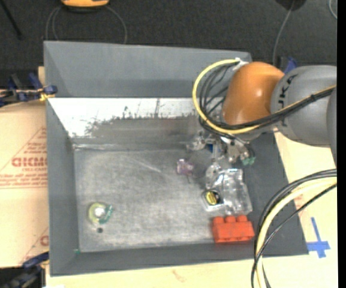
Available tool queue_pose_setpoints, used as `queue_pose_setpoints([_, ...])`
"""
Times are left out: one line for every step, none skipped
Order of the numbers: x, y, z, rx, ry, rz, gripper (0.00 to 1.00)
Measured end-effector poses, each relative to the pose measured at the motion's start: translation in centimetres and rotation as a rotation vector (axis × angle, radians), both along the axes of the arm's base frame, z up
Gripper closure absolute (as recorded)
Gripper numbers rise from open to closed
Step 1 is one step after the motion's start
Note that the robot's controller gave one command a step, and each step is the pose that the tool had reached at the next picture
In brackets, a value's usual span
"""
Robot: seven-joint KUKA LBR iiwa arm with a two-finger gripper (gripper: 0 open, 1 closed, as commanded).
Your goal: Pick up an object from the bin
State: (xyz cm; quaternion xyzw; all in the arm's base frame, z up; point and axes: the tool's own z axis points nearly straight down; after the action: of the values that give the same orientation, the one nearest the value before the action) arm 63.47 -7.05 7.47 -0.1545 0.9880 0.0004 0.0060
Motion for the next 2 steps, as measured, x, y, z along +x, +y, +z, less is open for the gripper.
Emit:
queue_pose_setpoints([-3.0,3.0,0.2,-0.006,-0.006,0.156,0.00])
queue_pose_setpoints([-1.3,1.2,0.0,-0.002,0.000,0.174,0.00])
